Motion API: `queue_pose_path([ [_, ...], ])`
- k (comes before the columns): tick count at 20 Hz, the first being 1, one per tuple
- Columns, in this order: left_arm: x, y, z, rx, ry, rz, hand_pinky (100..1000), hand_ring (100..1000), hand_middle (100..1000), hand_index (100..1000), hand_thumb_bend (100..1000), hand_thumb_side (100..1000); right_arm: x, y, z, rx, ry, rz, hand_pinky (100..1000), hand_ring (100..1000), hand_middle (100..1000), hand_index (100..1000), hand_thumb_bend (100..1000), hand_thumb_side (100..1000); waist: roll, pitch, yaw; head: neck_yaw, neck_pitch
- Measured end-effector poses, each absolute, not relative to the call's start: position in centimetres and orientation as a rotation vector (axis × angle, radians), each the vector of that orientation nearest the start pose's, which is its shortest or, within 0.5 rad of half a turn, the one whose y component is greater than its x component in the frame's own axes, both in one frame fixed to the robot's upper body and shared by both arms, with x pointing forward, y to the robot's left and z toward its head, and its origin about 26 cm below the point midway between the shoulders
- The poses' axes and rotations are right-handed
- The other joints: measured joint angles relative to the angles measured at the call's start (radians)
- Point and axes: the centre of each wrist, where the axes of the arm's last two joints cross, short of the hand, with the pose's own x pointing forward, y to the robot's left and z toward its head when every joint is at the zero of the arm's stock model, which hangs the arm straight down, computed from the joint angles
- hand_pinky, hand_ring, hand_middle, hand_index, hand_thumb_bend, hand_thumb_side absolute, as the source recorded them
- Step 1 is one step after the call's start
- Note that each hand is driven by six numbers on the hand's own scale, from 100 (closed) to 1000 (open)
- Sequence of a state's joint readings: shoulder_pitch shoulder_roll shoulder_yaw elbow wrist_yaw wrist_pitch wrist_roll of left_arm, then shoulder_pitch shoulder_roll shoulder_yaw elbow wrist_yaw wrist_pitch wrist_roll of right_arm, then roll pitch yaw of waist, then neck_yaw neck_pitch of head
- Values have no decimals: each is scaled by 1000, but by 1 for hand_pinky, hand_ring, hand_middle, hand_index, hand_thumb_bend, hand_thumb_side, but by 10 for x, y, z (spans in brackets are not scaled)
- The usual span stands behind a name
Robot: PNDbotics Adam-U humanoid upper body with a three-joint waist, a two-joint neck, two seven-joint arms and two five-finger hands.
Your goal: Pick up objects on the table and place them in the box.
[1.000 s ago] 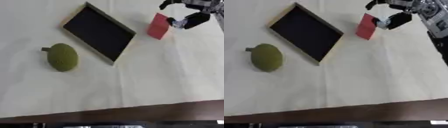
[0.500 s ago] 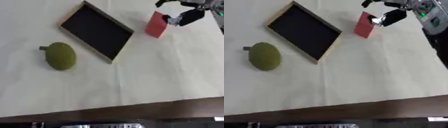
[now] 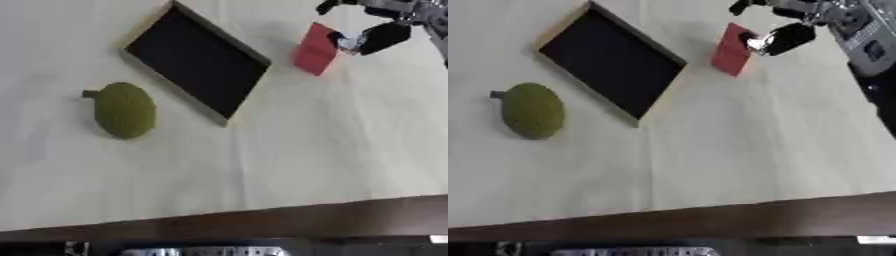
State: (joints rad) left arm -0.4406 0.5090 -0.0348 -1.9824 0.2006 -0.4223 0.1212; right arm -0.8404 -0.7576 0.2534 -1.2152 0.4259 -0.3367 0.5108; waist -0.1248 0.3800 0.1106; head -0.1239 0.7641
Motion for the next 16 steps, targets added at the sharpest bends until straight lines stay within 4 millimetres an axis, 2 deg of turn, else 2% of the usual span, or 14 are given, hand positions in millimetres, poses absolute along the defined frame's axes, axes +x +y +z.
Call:
queue_pose_path([
  [4, 309, 265, 251, 59, 3436, 467, 755, 779, 742, 831, 100, 659, 427, -338, 255, -738, -1625, 1625, 1000, 1000, 860, 946, 100, 422, 0, 0, 0, 0, -2],
  [6, 309, 265, 251, 62, 3437, 462, 755, 779, 742, 831, 100, 661, 426, -336, 253, -753, -1632, 1623, 1000, 1000, 859, 946, 100, 412, 0, 0, 0, -1, -13],
  [11, 309, 265, 249, 63, 3441, 455, 755, 779, 742, 831, 100, 663, 421, -334, 248, -765, -1651, 1610, 1000, 1000, 858, 945, 100, 413, 0, 11, -1, -11, -63],
  [13, 309, 265, 248, 58, 3445, 453, 755, 780, 742, 830, 100, 664, 419, -332, 246, -766, -1662, 1608, 1000, 1000, 856, 944, 100, 440, 0, 16, -4, -15, -81],
  [16, 309, 265, 248, 54, 3445, 454, 755, 780, 742, 830, 100, 664, 415, -330, 245, -769, -1676, 1600, 1000, 1000, 856, 944, 100, 458, -1, 24, -6, -19, -91],
])
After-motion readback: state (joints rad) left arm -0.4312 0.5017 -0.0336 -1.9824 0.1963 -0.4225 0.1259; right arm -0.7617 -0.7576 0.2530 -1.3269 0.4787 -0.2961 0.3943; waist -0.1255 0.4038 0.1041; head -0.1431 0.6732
